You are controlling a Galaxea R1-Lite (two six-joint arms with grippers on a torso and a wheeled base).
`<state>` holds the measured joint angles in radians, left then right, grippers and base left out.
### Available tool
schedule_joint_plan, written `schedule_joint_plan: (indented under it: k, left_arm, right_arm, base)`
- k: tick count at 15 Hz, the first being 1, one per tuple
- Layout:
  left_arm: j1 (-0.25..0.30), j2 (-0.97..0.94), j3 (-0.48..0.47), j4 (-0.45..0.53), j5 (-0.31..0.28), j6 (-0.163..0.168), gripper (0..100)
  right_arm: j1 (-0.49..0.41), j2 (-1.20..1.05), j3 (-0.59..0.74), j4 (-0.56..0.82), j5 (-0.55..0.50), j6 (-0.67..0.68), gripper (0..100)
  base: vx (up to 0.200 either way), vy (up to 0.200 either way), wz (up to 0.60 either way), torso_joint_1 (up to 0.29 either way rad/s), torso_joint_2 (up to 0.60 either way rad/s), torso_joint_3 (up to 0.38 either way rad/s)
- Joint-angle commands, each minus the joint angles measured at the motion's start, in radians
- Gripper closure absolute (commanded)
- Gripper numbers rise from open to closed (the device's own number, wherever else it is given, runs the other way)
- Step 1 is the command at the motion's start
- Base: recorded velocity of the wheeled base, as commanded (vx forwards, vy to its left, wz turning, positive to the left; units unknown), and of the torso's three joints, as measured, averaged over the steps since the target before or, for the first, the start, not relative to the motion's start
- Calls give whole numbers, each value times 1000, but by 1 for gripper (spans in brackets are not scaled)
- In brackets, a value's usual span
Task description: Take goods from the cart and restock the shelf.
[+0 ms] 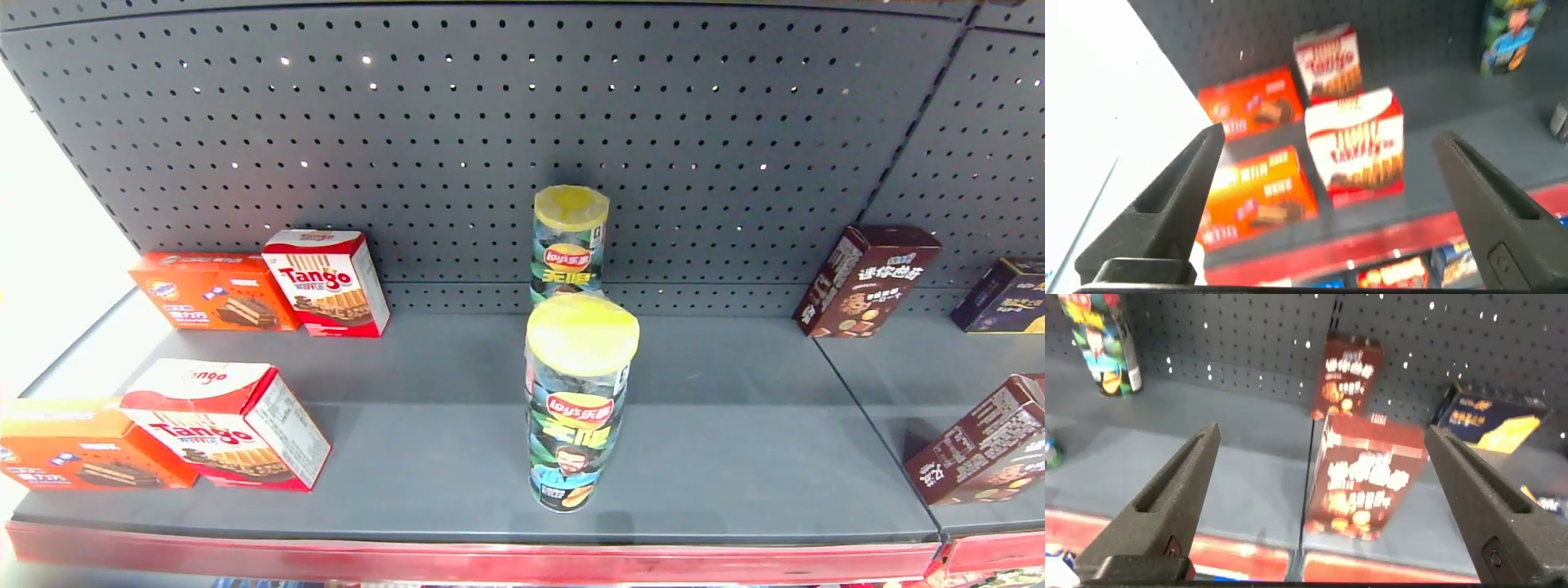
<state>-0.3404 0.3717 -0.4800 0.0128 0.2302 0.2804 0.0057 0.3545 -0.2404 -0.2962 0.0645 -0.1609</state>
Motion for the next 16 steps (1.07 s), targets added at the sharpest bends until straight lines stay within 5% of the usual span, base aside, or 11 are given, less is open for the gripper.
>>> schedule_joint_plan:
  k: [1,6,10,12,14,16]
  left_arm:
    - [43,-131,113,1,0,-26,0]
    - [66,-224,265,4,0,-14,0]
    - [107,-252,325,4,0,-9,0]
    - [127,-272,379,-5,0,11,0]
    - [127,-272,423,-7,1,62,0]
    - [132,-272,452,-22,24,68,0]
  right_arm:
    - [-9,-94,82,14,-3,0,0]
    - [-4,-354,204,238,-83,50,0]
    - [-4,-345,240,238,-120,123,0]
    - [-4,-351,239,301,-12,123,0]
    - [-6,-351,237,310,-25,141,0]
    - [-6,-351,237,307,-46,161,0]
  base:
    - [0,0,0,0,0,0]
    - [0,0,0,0,0,0]
    - [0,0,0,0,0,0]
    - [0,0,0,0,0,0]
    - [0,0,0,0,0,0]
    - [0,0,0,0,0,0]
